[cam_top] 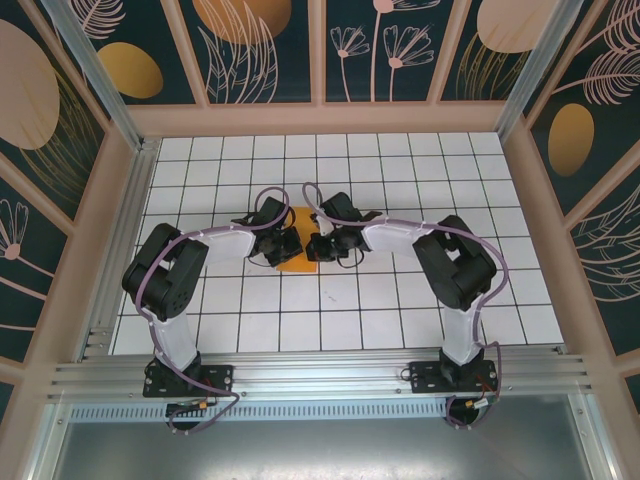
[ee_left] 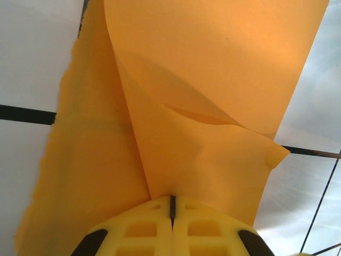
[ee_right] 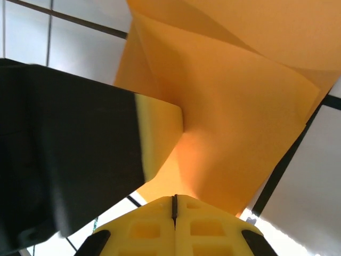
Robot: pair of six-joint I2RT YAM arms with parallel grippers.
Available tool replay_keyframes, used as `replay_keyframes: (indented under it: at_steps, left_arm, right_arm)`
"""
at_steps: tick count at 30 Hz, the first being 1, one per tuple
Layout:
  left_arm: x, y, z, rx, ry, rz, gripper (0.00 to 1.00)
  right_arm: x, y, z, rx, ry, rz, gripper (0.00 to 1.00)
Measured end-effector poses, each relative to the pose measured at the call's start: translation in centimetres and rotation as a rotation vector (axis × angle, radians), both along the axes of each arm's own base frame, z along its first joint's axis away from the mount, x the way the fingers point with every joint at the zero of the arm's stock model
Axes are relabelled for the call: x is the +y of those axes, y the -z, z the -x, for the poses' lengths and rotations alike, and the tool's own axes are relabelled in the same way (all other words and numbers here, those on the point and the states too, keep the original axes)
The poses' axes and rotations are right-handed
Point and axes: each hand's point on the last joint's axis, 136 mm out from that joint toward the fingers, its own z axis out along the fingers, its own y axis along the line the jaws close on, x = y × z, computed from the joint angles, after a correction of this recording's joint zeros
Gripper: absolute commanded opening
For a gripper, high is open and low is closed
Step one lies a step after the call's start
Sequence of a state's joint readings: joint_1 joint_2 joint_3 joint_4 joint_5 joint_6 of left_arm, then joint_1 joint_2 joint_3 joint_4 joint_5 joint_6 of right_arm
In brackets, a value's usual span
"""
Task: Fold a paper plane with a square sheet of paper (pick it up from the middle)
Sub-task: Fold the triangle a second time at the center of the table.
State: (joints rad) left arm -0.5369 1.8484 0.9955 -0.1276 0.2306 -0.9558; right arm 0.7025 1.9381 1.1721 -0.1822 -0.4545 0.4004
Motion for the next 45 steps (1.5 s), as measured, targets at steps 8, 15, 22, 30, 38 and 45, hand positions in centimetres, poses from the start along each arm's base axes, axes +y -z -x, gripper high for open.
replay_keyframes:
  at_steps: [8,15,22,30,38,45]
  left_arm:
    - [0.0,-0.1,0.0,0.000,0.000,0.000,0.03]
    - [-0.3,-0.5,-0.3,-0.012,-0.004,0.021,0.11]
    - [-1.0,-0.7,0.9,-0.004,0.005,0.111,0.05]
    - [-1.0,-0.3,1.1,0.014,-0.006,0.121,0.03]
    - [-0.6,-0.2,0.3,0.009,-0.029,0.119,0.05]
    - [0.1,-0.2,-0.9,0.026,-0.053,0.152,0.07]
  right_arm:
    - [-0.3,1.8,0.7,0.050,-0.010,0.022,0.01]
    - [-0.3,2.0,0.8,0.051,-0.009,0.024,0.01]
    - [-0.4,2.0,0.8,0.052,-0.008,0.025,0.00]
    - [-0.4,2.1,0.8,0.055,-0.009,0.027,0.00]
    - [-0.5,2.4,0.8,0.054,-0.031,0.047,0.00]
    - [-0.6,2.5,0.8,0.046,-0.046,0.061,0.00]
